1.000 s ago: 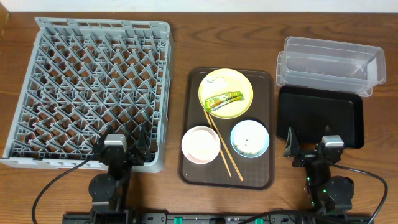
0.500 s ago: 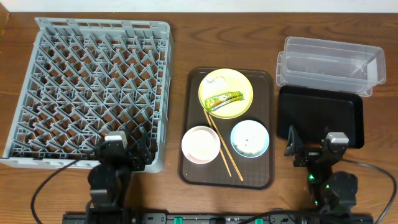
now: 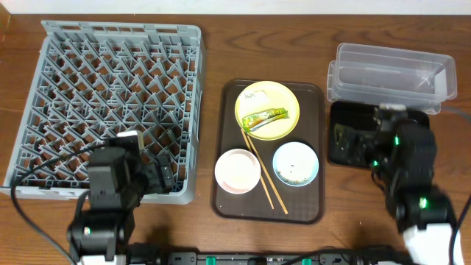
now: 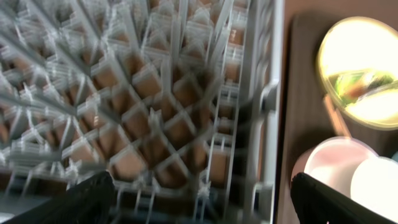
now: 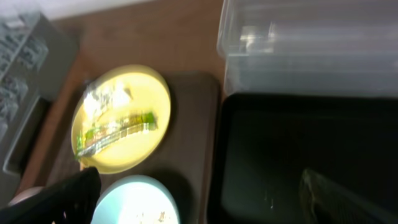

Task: Sort waste into correct bins and load items into the dishwasher
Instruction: 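Reach the right gripper to the yellow plate and grasp the snack wrapper, then carry the wrapper with the right gripper and drop it in the clear bin, then move the right gripper back to the yellow plate and grasp the tissue, then carry the tissue with the right gripper and drop it in the clear bin, then reach the right gripper to the blue bowl and grasp its rim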

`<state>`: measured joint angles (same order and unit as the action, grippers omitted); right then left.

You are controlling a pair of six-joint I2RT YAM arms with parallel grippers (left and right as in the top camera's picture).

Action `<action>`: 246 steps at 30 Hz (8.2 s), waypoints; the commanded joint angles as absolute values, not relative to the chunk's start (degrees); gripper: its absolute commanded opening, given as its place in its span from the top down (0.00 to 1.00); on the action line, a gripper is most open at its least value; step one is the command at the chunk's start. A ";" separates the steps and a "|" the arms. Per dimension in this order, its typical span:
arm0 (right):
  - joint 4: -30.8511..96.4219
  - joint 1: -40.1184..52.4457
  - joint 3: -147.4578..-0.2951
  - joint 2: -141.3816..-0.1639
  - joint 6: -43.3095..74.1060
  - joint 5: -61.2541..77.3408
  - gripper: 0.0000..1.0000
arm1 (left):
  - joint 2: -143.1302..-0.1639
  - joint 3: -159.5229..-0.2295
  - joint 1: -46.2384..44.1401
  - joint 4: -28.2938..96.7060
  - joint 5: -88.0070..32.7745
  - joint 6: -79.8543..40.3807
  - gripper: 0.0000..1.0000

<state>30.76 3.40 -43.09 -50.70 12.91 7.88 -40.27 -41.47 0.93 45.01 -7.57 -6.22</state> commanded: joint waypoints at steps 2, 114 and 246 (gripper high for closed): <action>41.52 3.99 -56.05 -62.06 8.82 10.92 0.01 | -45.23 -47.35 0.99 49.93 -8.29 -6.72 0.08; 42.22 -0.34 -93.69 -107.13 33.47 -9.21 0.60 | -45.98 -48.12 0.99 50.54 -8.29 -6.74 0.08; 41.56 36.53 -54.98 -87.79 22.37 3.25 0.30 | -45.98 -47.86 0.99 50.76 -8.29 -6.74 0.08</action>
